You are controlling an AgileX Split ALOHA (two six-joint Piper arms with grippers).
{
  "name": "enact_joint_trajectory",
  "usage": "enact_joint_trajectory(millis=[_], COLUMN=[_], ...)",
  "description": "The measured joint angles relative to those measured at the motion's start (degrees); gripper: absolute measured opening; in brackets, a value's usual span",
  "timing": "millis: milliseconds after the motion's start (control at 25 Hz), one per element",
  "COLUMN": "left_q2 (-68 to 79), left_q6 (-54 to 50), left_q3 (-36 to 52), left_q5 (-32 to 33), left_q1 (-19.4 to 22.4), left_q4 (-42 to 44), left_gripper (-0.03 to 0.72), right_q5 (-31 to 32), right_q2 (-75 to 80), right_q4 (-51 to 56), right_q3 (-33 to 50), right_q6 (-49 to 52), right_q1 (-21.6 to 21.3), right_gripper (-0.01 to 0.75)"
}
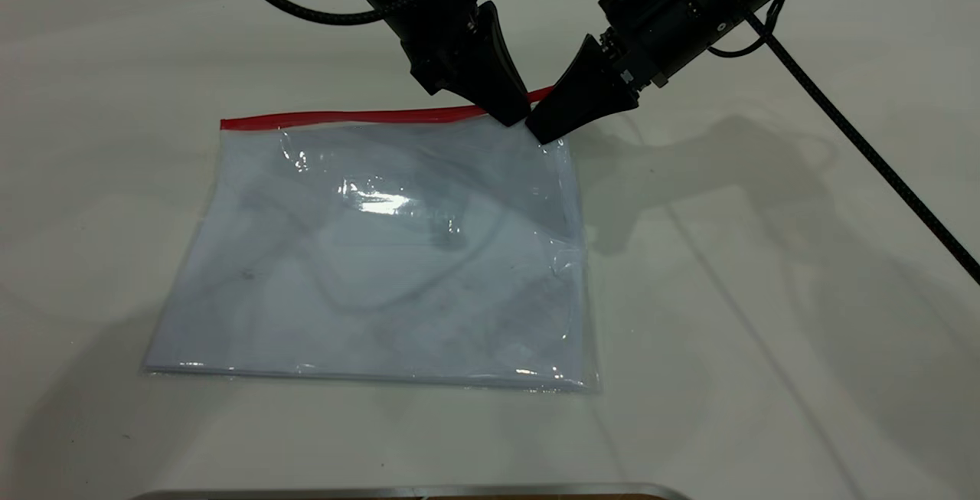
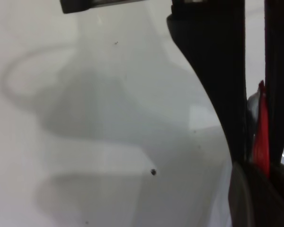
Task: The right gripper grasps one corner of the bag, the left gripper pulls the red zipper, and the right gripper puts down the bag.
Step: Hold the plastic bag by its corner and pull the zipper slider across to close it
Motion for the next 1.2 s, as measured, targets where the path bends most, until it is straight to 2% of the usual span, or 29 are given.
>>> enact_joint_trajectory(millis=[280, 600, 920, 1200], left_q2=[0.0, 0.0, 0.0, 0.0], left_q6=[-0.5, -3.4, -12.8, -19.0], left_q3=[-0.5, -0.5, -0.5, -0.5], left_q5=[-2.5, -4.5, -3.5, -2.4], left_q1=[-0.2, 1.1, 4.8, 8.2], left_q4=[0.1, 1.0, 11.9, 17.8], left_gripper=[0.045, 0.045, 0.045, 0.045], right_q5=[1.7, 3.3, 0.5, -0.9], right_q2=[0.0, 0.0, 0.0, 0.0], right_q4=[0.6, 0.9, 0.3, 0.4], right_q3=[0.0, 0.0, 0.0, 0.0], right_q6=[2.7, 6.7, 9.0, 9.6], right_q1=[-3.6, -9.5, -14.8, -15.0], right_gripper=[0.032, 0.032, 0.032, 0.032])
